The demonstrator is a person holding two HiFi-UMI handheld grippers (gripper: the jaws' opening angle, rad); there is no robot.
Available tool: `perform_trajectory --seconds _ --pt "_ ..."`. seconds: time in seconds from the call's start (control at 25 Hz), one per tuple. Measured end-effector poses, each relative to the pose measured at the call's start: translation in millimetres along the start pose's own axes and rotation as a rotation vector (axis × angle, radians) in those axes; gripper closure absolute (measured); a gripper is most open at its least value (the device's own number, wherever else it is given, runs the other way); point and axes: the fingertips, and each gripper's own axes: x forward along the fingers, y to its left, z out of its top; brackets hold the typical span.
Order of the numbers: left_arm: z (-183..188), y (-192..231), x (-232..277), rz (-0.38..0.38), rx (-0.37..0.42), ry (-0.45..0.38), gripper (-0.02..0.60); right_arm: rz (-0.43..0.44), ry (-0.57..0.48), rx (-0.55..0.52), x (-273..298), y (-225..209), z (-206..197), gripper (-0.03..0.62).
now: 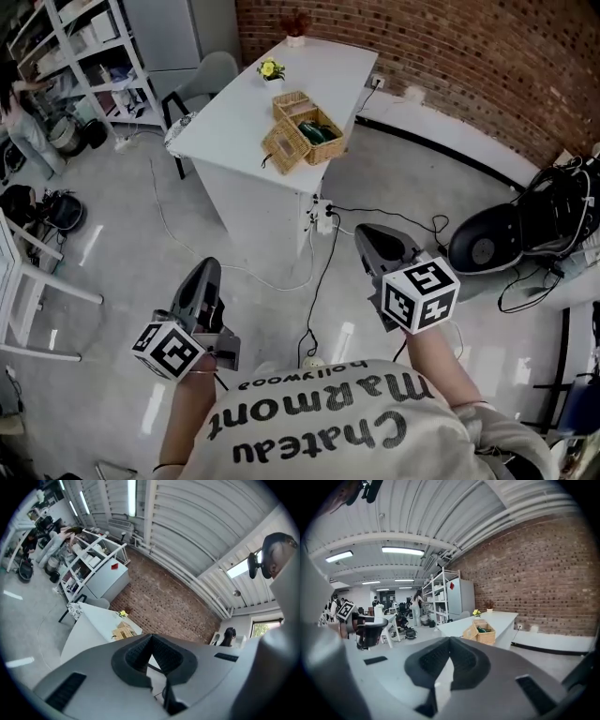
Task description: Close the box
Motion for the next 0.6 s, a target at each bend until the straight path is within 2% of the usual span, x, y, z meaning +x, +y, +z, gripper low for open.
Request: perform_trajectory --seconds 0.08,0.32,0.44,0.6 --pt "-5.7 4.5 3.4 0.013 -0.031 -0.009 0.580 0.009 0.036 0.007 6.9 -5.4 -12.4 0.591" --pt "-12.1 26.4 32.3 0.064 -0.014 0.015 0.580 0.026 0.108 0.040 41.3 -21.0 -32.4 0.591" --pt "-6.2 35.7 50.6 0.064 0.016 0.023 0.580 0.025 0.148 0.061 60.6 -23.4 -39.7 0.591" --pt "5.9 64.1 83.9 0.041 -0.007 0.018 0.580 0.016 0.210 0.107 99.4 -29.5 -49.3 0.591"
